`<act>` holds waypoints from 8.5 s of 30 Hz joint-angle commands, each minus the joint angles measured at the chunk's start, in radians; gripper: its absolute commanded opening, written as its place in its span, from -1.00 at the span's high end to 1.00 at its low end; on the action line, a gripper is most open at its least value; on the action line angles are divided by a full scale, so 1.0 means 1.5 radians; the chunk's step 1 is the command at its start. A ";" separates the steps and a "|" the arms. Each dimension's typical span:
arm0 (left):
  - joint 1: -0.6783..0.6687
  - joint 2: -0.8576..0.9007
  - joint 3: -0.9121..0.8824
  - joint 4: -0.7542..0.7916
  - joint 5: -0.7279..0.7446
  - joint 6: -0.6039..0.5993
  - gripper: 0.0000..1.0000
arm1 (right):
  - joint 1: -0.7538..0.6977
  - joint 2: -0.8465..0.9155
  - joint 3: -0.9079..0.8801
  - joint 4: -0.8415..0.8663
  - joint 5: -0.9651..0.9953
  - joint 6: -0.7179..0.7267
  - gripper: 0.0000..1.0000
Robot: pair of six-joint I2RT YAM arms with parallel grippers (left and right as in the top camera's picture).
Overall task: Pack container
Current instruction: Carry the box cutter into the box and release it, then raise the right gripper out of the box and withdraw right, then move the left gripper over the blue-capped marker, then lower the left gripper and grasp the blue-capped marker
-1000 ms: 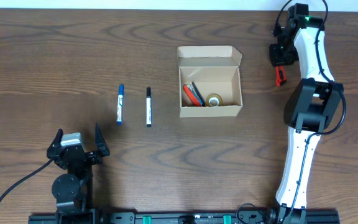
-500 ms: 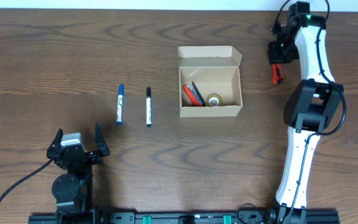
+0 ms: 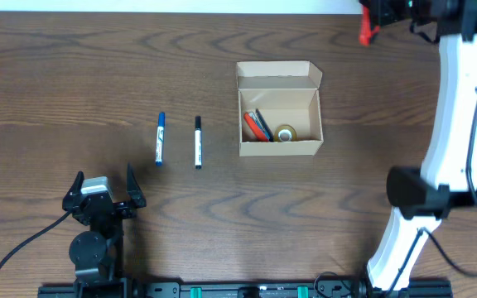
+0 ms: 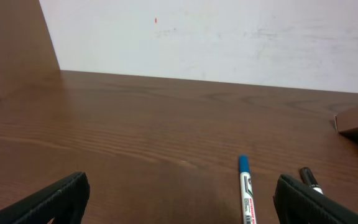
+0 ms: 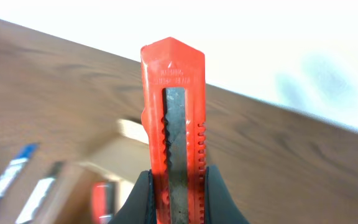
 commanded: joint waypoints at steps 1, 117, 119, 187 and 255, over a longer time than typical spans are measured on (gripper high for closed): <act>0.004 -0.004 -0.015 -0.024 -0.003 -0.007 -0.90 | 0.051 0.018 -0.012 -0.037 -0.040 0.000 0.97; 0.004 -0.004 0.012 0.077 0.125 -0.041 -0.91 | -0.247 -0.072 -0.459 0.004 0.376 0.267 -0.99; 0.004 -0.004 0.053 0.048 0.152 -0.042 -0.91 | -0.247 -0.072 -0.459 0.003 0.376 0.267 -0.99; -0.152 1.082 0.827 -0.496 -0.080 -0.112 -0.90 | -0.247 -0.072 -0.459 -0.006 0.354 0.267 -0.99; -0.112 1.309 0.828 -0.421 0.012 -0.071 -0.90 | -0.247 -0.072 -0.459 -0.006 0.354 0.267 -0.99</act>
